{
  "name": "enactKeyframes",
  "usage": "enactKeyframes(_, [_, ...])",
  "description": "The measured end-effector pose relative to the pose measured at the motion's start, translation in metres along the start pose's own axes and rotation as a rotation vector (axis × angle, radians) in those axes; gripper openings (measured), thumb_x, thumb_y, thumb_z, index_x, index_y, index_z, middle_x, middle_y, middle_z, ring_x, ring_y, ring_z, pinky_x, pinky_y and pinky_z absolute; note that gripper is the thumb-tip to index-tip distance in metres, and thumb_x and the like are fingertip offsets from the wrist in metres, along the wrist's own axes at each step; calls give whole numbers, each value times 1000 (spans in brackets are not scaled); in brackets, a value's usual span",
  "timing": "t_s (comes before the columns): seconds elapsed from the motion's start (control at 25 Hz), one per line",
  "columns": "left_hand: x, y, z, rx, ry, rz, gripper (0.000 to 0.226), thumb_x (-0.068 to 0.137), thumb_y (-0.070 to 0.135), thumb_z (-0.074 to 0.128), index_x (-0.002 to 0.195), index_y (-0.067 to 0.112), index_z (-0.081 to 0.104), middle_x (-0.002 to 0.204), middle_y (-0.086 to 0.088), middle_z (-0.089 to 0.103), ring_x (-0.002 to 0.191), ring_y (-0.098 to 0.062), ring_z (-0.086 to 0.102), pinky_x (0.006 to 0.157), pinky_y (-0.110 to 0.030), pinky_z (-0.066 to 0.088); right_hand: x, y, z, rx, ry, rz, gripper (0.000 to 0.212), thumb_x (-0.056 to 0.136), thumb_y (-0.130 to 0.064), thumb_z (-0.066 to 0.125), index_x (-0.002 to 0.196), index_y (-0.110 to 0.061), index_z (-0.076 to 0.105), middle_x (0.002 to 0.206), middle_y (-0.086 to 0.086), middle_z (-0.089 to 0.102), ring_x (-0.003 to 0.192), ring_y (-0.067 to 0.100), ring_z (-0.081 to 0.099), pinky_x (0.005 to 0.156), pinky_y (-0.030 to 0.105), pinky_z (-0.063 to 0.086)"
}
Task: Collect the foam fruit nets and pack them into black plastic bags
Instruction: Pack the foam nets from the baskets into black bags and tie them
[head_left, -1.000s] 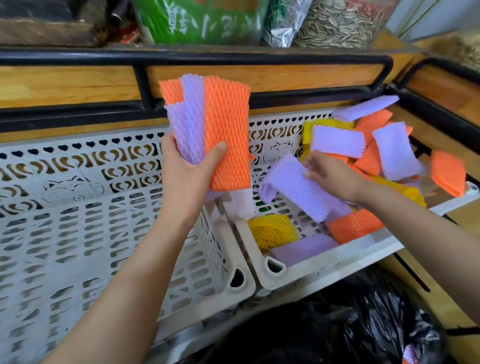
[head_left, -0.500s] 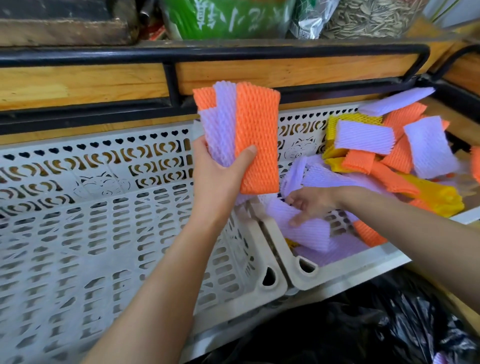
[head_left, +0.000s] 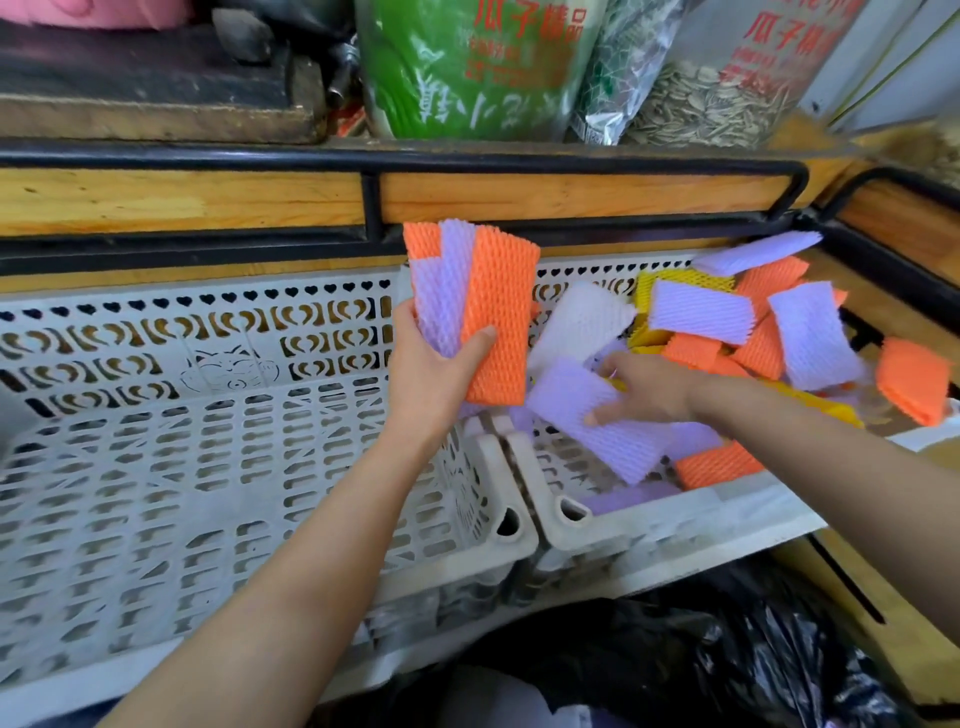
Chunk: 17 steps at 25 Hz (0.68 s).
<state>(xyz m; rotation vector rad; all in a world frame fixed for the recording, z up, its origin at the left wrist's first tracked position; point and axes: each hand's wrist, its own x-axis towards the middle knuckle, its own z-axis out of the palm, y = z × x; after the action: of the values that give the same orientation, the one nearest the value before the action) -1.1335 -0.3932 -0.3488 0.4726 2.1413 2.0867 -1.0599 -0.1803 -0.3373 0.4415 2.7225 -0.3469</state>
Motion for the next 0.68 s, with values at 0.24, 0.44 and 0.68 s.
enactKeyframes(0.24, [-25, 22, -1, 29, 22, 45, 53, 84, 17, 69, 123, 15, 33, 110, 8, 46, 89, 3, 49, 62, 0, 42, -66, -15, -40, 41, 375, -5, 34, 85, -44, 63, 89, -14, 48, 70, -2, 46, 75, 25, 48, 52, 32, 25])
enactKeyframes(0.44, [-59, 47, 0, 81, 35, 109, 53, 80, 20, 73, 115, 21, 34, 115, 1, 51, 105, -15, 55, 85, -28, 48, -118, -44, -40, 322, 793, 43, 46, 86, -38, 64, 116, -6, 49, 111, 13, 59, 101, 31, 56, 66, 30, 30])
enactKeyframes(0.68, [-132, 84, 2, -65, -154, 231, 53, 84, 28, 68, 128, 24, 38, 117, 12, 54, 100, 13, 53, 88, -14, 46, -183, -94, -18, 369, 908, -78, 54, 85, -44, 61, 125, -11, 48, 123, 8, 56, 113, 27, 54, 89, 39, 45])
